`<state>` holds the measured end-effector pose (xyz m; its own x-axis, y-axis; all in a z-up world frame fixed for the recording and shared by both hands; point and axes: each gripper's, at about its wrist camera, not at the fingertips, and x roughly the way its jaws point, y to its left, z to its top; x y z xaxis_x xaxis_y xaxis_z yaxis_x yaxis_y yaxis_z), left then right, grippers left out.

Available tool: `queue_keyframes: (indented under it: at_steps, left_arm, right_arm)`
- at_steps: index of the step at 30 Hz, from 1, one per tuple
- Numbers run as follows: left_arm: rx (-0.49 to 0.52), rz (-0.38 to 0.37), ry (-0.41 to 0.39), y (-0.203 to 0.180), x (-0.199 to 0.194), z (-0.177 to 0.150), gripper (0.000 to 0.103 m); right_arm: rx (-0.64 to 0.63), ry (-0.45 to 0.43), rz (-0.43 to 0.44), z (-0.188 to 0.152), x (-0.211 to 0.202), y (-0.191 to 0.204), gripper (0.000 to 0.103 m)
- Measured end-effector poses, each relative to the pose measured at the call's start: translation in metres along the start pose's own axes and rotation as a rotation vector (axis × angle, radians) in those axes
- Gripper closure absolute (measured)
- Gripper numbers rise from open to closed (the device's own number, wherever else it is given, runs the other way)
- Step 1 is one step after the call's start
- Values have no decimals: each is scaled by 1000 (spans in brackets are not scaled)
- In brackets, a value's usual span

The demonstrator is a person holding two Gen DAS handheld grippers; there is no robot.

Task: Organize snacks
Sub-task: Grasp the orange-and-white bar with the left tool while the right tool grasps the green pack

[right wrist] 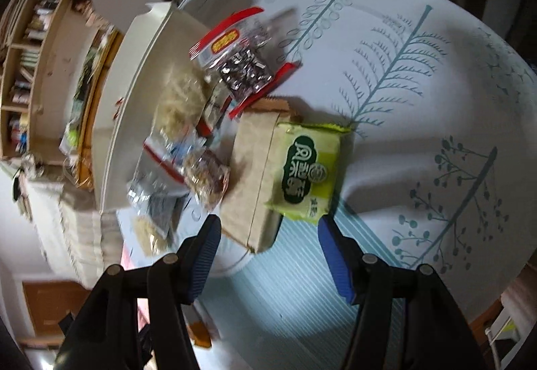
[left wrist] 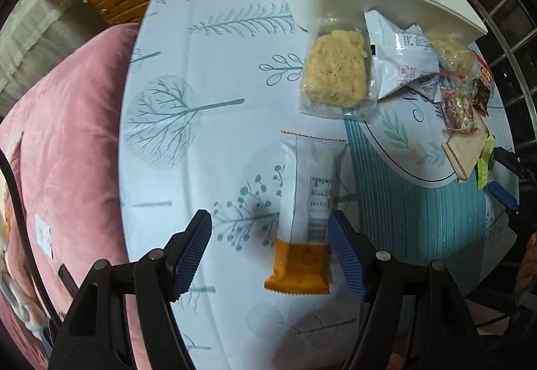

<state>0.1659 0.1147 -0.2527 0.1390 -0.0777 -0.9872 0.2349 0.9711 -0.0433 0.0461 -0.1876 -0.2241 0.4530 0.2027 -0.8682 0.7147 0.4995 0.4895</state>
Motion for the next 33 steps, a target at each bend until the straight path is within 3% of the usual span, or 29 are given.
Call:
queue_keyframes:
  at_steps: [9, 13, 19, 23, 33]
  left_arm:
    - [82, -57, 47, 2, 25, 14, 33]
    - [108, -65, 75, 1, 35, 17, 40]
    - [170, -94, 104, -10, 45, 23, 47]
    - [185, -108, 133, -17, 50, 25, 60]
    - [154, -124, 163, -6, 62, 20, 65]
  right_arm:
    - [72, -92, -114, -1, 9, 4, 43]
    - [83, -116, -144, 1, 12, 4, 47]
    - [85, -127, -195, 2, 19, 8, 58]
    - [60, -135, -226, 0, 20, 11, 62]
    - [40, -103, -239, -22, 14, 8, 66]
